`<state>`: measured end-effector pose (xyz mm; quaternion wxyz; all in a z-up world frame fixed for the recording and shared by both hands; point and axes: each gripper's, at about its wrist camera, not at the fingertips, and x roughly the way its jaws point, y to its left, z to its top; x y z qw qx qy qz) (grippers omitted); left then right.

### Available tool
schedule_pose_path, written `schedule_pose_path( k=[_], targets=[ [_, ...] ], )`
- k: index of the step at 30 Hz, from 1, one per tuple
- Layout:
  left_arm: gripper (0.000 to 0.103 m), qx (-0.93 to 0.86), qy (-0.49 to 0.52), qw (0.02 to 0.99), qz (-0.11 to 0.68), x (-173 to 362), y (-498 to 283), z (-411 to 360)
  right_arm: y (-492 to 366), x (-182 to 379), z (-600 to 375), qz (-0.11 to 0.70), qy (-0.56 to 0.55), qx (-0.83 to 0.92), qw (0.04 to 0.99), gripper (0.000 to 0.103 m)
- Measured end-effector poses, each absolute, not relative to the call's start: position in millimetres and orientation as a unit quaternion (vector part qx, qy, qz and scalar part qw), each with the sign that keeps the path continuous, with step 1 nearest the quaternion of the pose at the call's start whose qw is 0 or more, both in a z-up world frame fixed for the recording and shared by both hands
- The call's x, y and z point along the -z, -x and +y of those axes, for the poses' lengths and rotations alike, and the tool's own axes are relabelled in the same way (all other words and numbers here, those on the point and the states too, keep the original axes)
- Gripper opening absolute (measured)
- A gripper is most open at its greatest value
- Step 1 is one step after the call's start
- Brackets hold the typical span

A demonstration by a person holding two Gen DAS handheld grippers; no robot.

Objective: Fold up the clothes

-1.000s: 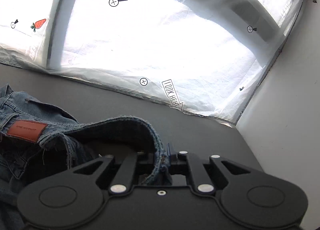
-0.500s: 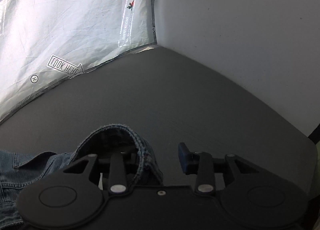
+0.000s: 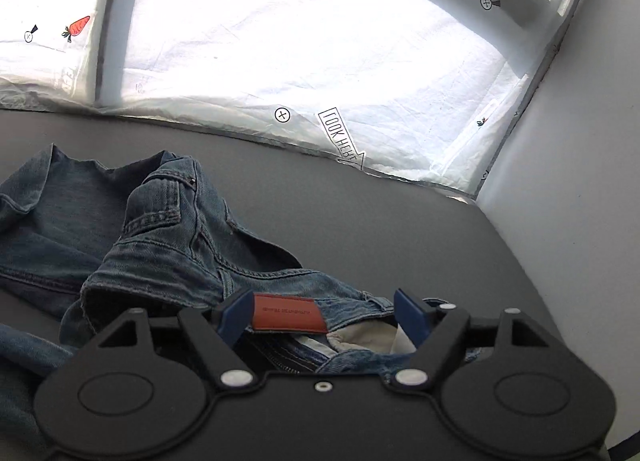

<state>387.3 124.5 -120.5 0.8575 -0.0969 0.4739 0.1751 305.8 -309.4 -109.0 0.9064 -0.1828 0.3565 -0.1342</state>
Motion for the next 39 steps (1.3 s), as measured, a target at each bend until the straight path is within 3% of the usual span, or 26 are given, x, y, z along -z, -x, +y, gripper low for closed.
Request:
schedule_pose_path(
  k=[5,7,9,13,16,18,20,25,32,36,39],
  targets=[
    [0.055,-0.178,0.098,0.858,0.471,121.1,-395.6,130.9,-320.7,139.8,-241.5,0.364,0.347,0.01,0.865,0.079],
    [0.055,-0.178,0.097,0.857,0.475,123.5,-397.9,134.0,-326.4,146.2,-233.5,0.359,0.377,-0.005,0.854,0.073],
    [0.055,-0.18,0.097,0.855,0.476,124.8,-399.4,137.1,-342.1,141.9,-237.8,0.348,0.383,0.005,0.856,0.042],
    [0.055,-0.185,0.099,0.853,0.478,126.9,-403.1,142.7,-399.9,110.5,-289.3,0.293,0.375,0.109,0.873,0.023],
    [0.056,-0.189,0.102,0.852,0.478,127.7,-407.0,145.9,-444.4,68.4,-351.9,0.276,0.286,0.199,0.896,0.026],
    [0.056,-0.193,0.103,0.851,0.478,128.2,-409.6,147.9,-462.5,40.3,-405.2,0.285,0.18,0.258,0.905,0.05],
    [0.056,-0.198,0.104,0.85,0.477,128.7,-411.2,147.9,-476.1,29.0,-445.5,0.328,0.104,0.282,0.896,0.063],
    [0.059,-0.204,0.098,0.851,0.475,128.8,-412.8,147.0,-446.9,49.1,-447.3,0.36,0.051,0.257,0.895,0.078],
    [0.06,-0.192,0.05,0.866,0.459,123.4,-417.9,142.0,-358.6,84.7,-419.3,0.4,0.036,0.27,0.875,0.08],
    [0.066,-0.174,0.005,0.878,0.446,120.9,-426.5,134.1,-318.7,90.1,-405.0,0.417,0.014,0.287,0.862,0.085],
    [0.066,-0.173,0.028,0.876,0.45,125.3,-435.7,139.0,-298.2,97.8,-401.7,0.436,-0.039,0.291,0.851,0.085]
  ],
)
